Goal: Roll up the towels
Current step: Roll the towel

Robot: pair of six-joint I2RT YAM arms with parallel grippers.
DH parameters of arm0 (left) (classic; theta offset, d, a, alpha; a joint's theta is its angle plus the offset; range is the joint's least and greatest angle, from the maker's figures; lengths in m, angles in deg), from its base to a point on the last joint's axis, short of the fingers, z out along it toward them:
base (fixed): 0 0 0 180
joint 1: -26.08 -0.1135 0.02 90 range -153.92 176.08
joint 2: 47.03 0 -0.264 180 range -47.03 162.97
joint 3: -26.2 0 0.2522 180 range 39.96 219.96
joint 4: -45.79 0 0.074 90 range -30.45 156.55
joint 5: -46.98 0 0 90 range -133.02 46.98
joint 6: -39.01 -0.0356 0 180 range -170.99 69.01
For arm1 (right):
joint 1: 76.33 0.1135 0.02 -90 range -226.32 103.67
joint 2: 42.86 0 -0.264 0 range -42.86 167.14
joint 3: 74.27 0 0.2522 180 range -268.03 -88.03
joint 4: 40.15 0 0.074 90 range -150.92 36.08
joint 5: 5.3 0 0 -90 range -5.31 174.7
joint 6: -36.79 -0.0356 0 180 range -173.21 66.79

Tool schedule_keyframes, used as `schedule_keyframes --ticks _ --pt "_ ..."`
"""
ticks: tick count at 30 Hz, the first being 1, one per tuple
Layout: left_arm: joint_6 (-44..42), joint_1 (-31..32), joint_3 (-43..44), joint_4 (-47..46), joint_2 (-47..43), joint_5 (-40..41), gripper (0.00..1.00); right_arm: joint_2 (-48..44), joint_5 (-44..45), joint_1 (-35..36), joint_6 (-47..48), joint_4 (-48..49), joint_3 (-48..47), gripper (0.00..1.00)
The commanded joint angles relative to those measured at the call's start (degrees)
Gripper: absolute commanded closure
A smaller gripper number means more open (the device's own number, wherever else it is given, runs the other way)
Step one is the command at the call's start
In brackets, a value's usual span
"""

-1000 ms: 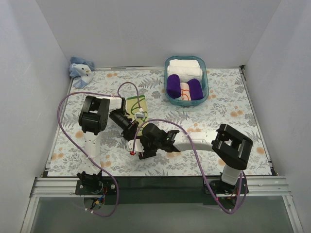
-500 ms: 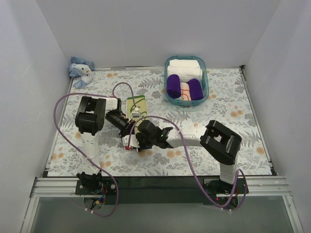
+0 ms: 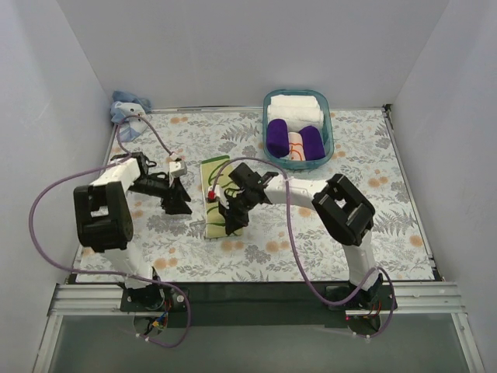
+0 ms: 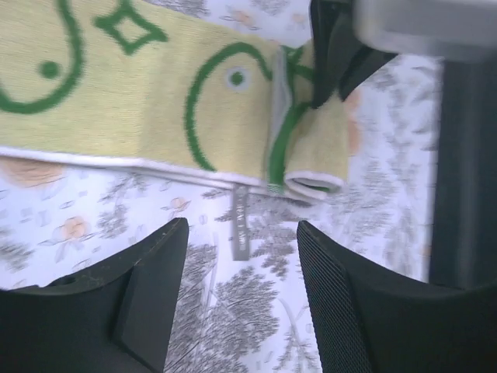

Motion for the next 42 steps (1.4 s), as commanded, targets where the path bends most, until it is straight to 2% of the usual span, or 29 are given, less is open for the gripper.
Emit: schedule_keyframes --ticks 1,6,8,12,14,17,24,27,28,30,31,32,34,35,37,39,42 --pt "2.78 -0.33 -9.41 -14.77 -16.73 2.85 0.45 5.68 -12.81 -3.39 -5.70 -9.93 -6.64 0.99" --pt "0.94 5.03 -26.14 -33.06 -39.97 12.97 0.43 12.97 -22.13 -4.98 -11.66 -13.72 -11.92 0.99" --pt "0.94 12.28 -33.09 -37.05 -49.21 17.71 0.39 14.65 -24.76 -5.42 -12.99 -14.42 -13.59 0.99" --pt "3.65 24.43 -40.49 -46.45 -56.70 26.42 0.36 19.03 -27.93 -6.56 -16.50 -15.13 -15.96 0.99" --pt "3.67 30.66 -42.24 -48.05 -55.67 31.15 0.36 20.10 -29.07 -7.27 -18.35 -15.31 -16.93 0.99" --pt "3.49 35.08 -42.52 -50.08 -52.50 33.55 0.37 21.59 -30.57 -8.23 -20.11 -15.22 -17.46 0.99" --pt "5.51 40.54 -43.13 -55.78 -44.15 39.17 0.41 23.44 -31.89 -8.67 -22.75 -15.31 -18.60 0.99" --pt "6.82 42.30 -43.31 -56.32 -40.37 41.11 0.55 23.62 -32.33 -8.85 -24.06 -15.22 -18.95 0.99" --pt "7.26 42.47 -42.78 -55.97 -38.54 41.89 0.66 23.53 -32.33 -8.85 -24.24 -15.13 -18.96 0.99" --pt "9.19 42.56 -41.47 -54.13 -36.42 42.17 0.74 22.57 -31.46 -9.11 -24.33 -15.22 -18.87 0.99" --pt "9.98 42.39 -40.33 -50.64 -35.36 41.73 0.80 21.95 -30.84 -9.29 -24.60 -15.13 -18.43 0.99" --pt "10.34 40.82 -37.53 -48.26 -33.00 38.68 0.89 21.25 -29.27 -9.55 -24.60 -15.05 -18.17 0.93" --pt "10.70 38.97 -34.97 -41.14 -30.62 34.45 0.94 18.53 -27.59 -10.34 -24.69 -14.96 -17.03 0.79" --pt "10.61 37.48 -32.52 -39.20 -28.43 31.65 0.97 17.56 -25.76 -10.69 -24.77 -15.04 -16.50 0.64" --pt "9.74 35.72 -30.31 -33.84 -26.22 29.00 0.99 14.31 -24.17 -12.18 -24.86 -15.04 -15.62 0.55" --pt "8.68 32.90 -26.97 -28.32 -22.71 24.69 1.00 10.46 -21.00 -13.41 -24.69 -15.04 -13.86 0.40" --pt "6.83 30.09 -22.94 -21.90 -18.24 19.94 1.00 4.75 -15.91 -15.88 -23.11 -14.87 -11.23 0.37"
